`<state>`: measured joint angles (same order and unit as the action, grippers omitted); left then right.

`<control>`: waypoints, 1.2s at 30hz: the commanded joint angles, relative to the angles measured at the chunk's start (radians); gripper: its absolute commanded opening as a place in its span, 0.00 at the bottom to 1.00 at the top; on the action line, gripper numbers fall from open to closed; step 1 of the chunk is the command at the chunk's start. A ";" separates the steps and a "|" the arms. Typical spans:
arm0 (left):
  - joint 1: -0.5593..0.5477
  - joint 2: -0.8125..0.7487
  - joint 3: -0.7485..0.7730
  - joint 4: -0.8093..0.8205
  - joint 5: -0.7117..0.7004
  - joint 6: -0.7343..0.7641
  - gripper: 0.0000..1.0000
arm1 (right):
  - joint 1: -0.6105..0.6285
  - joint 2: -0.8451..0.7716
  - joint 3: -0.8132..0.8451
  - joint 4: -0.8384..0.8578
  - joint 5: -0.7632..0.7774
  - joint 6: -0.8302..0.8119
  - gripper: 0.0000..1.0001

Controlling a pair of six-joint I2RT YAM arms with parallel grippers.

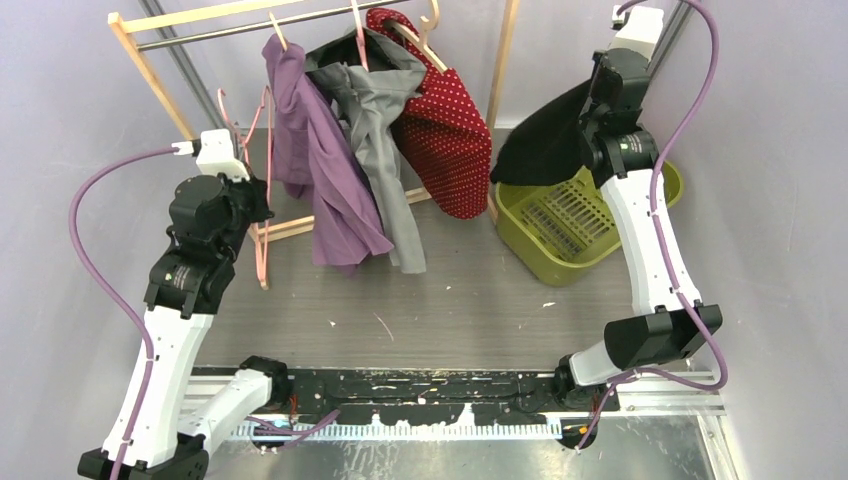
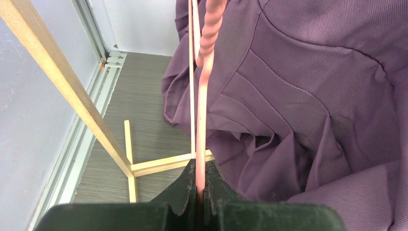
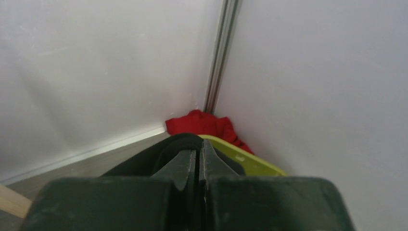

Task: Remove the skirt from the hanger
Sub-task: Place the skirt in the bin.

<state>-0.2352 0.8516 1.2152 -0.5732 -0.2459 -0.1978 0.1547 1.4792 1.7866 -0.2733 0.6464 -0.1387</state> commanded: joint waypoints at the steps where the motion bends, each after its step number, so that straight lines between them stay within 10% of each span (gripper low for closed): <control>1: -0.004 0.012 0.055 0.064 -0.025 0.038 0.00 | -0.016 -0.033 -0.024 0.054 -0.061 0.119 0.01; 15: -0.003 0.059 0.053 0.082 -0.044 0.051 0.00 | -0.154 -0.060 -0.025 0.038 -0.094 0.125 0.01; 36: -0.003 0.078 0.050 0.049 -0.040 0.042 0.00 | -0.242 0.102 -0.547 -0.068 -0.221 0.391 0.01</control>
<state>-0.2356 0.9398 1.2274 -0.5671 -0.2733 -0.1665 -0.0463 1.5753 1.2385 -0.3229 0.4614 0.1566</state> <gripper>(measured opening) 0.033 0.050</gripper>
